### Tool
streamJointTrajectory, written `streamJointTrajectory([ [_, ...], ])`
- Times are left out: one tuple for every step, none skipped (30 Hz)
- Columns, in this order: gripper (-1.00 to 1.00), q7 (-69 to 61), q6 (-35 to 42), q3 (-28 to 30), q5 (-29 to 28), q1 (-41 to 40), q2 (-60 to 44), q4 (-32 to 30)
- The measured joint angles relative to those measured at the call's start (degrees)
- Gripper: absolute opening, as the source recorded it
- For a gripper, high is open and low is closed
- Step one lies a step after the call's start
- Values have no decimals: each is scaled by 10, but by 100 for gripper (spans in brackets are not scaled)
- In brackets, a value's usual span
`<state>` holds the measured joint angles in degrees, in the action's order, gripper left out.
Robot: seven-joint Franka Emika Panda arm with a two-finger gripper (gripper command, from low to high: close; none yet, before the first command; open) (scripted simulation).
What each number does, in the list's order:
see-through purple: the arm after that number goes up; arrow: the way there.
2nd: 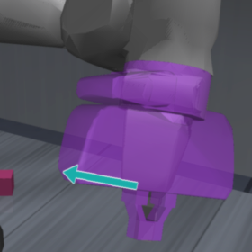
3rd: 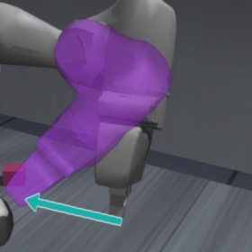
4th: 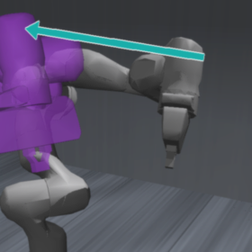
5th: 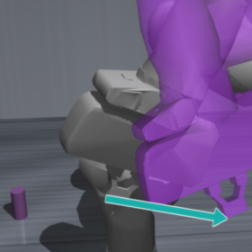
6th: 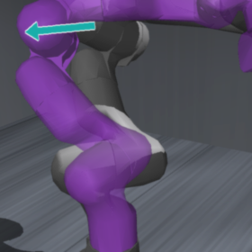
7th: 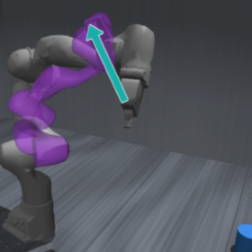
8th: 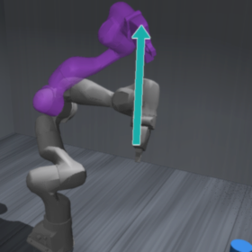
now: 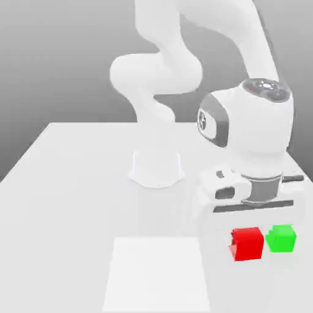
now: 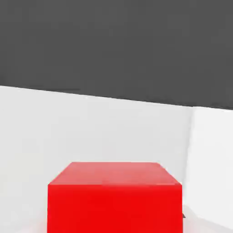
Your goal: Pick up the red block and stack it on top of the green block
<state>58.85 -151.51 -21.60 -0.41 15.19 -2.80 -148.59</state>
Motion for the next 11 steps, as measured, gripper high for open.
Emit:
streamJointTrajectory([
  [-100, -4, 3, -16, 4, 38, 15, -13],
  [-100, -1, -3, -19, -1, 72, 16, -19],
  [-100, 6, -14, -10, -12, 77, 7, -22],
  [-100, 17, -29, 0, -27, 65, -8, -23],
  [-100, 30, -45, 8, -45, 66, -26, -23],
  [-100, 43, -61, 16, -64, 70, -45, -22],
  [-100, 57, -79, 28, -83, 78, -64, -21],
  [100, 68, -93, 37, -98, 84, -80, -21],
  [100, 68, -93, 37, -98, 84, -80, -21],
  [100, 68, -93, 37, -98, 84, -80, -21],
  [100, 68, -93, 37, -98, 84, -80, -21],
])
